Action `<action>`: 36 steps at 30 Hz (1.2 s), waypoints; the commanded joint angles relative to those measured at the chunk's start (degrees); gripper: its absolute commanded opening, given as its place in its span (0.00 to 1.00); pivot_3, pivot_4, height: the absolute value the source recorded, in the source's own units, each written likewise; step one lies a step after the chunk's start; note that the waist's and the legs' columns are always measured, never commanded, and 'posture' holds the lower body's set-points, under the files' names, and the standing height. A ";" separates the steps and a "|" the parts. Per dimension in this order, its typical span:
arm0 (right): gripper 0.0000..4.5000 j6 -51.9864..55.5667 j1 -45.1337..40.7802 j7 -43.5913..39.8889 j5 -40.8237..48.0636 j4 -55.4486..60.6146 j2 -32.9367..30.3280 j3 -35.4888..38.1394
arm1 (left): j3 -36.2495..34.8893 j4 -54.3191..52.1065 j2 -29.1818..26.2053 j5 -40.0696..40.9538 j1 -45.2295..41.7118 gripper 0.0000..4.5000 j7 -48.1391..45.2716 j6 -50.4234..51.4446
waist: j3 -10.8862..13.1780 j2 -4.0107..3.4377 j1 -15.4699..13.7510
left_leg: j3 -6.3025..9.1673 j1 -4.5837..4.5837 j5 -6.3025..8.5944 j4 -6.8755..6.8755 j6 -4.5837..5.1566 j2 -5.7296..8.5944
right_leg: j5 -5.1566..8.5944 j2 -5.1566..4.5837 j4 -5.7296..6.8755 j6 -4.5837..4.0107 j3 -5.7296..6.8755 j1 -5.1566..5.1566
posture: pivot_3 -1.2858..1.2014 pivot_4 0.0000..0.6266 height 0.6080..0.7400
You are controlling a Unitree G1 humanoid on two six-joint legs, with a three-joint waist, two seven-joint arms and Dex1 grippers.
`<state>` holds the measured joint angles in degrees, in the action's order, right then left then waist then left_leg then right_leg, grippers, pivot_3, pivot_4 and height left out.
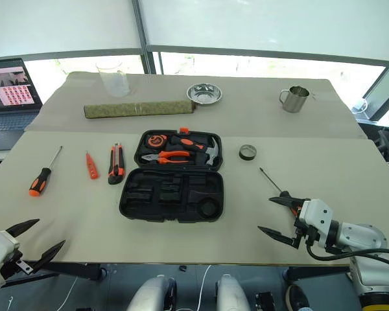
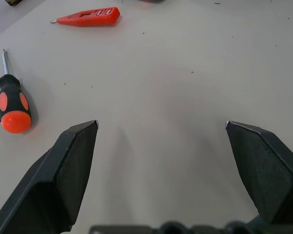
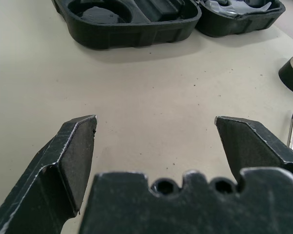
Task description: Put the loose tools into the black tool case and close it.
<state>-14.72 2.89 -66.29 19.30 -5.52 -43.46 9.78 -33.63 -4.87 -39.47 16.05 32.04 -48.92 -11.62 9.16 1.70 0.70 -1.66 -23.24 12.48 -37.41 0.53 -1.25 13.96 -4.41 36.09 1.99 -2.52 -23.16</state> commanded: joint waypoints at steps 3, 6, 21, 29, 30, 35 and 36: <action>1.00 8.02 -9.20 6.66 13.89 13.46 9.78 -2.28 | -12.70 -4.60 9.24 14.78 2.45 1.00 14.02 13.83 | 0.09 0.20 1.10 | 0.13 0.03 0.00 0.03 0.00 -0.26 | -0.05 0.04 0.00 -0.03 -0.05 -0.09 | 0.52 0.24 1.00; 1.00 10.37 -12.62 10.77 14.75 17.85 15.16 -3.74 | -16.26 -5.51 13.72 16.28 3.30 1.00 21.64 19.66 | 0.12 0.17 2.07 | 0.02 0.15 0.17 0.02 -0.21 -0.76 | -0.11 0.26 0.00 0.06 0.04 -0.14 | 0.52 0.24 1.00; 1.00 10.18 -14.01 11.34 11.96 18.98 18.98 -7.58 | -7.89 5.83 -15.25 29.84 -24.38 1.00 31.61 57.95 | -0.22 0.71 -1.21 | -0.11 0.32 0.23 -0.38 -0.34 -0.57 | -0.20 0.25 0.25 -0.29 0.55 0.10 | 0.52 0.24 1.00; 1.00 9.61 -14.55 11.13 10.92 18.53 18.84 -7.57 | 17.57 39.43 -19.86 12.93 -57.49 1.00 20.17 55.58 | -0.21 0.70 0.52 | -0.30 0.17 0.37 -0.33 -0.61 -0.75 | -0.16 0.79 0.63 -0.41 0.31 -0.27 | 0.52 0.24 1.00; 1.00 9.56 -14.32 11.12 10.88 18.75 18.72 -7.48 | 19.44 42.35 -19.51 11.25 -59.79 1.00 18.81 54.70 | -0.22 0.72 0.49 | -0.30 0.10 0.38 -0.33 -0.61 -0.77 | -0.16 0.86 0.64 -0.42 0.28 -0.35 | 0.52 0.24 1.00; 1.00 10.16 -13.11 11.28 11.21 20.29 17.72 -6.67 | 24.11 51.49 -18.38 5.02 -66.57 0.83 14.38 51.32 | -0.24 0.73 0.28 | -0.45 -0.31 0.37 -0.38 -0.65 -0.81 | -0.16 0.93 0.95 -0.43 0.07 -0.99 | 0.52 0.24 1.00; 1.00 10.15 -12.79 11.41 11.18 20.49 17.59 -6.64 | 24.16 52.35 -18.22 4.33 -67.09 0.74 13.76 50.59 | -0.24 0.73 0.23 | -0.46 -0.29 0.36 -0.38 -0.66 -0.82 | -0.16 0.93 0.96 -0.44 0.06 -0.98 | 0.52 0.24 1.00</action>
<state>-3.84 -10.08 -54.92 30.04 12.18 -25.47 1.64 -9.97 45.93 -57.62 21.86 -34.53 -33.44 39.94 8.93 2.44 0.92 -2.13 -23.53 12.84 -37.81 -0.13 -2.07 13.80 -3.48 37.06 1.56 -2.46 -24.13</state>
